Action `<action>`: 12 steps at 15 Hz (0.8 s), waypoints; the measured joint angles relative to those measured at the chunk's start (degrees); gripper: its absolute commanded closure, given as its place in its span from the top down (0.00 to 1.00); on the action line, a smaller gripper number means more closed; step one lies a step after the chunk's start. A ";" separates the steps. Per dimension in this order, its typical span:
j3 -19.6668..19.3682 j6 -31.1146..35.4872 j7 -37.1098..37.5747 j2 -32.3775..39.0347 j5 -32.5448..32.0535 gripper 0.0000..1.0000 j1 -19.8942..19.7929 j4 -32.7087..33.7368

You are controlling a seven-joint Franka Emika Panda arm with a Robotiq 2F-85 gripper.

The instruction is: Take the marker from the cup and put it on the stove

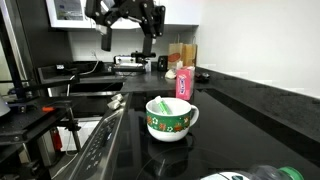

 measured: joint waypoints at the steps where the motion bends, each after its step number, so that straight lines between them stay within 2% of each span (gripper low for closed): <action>1: -0.27 0.60 1.57 2.09 1.77 0.97 0.00 1.47; 5: -1.28 2.65 9.20 9.99 7.71 0.87 0.13 6.76; 8: -1.92 3.46 16.14 15.23 10.97 0.84 0.41 10.08; 12: -2.05 4.48 22.84 20.70 12.13 0.77 2.04 13.55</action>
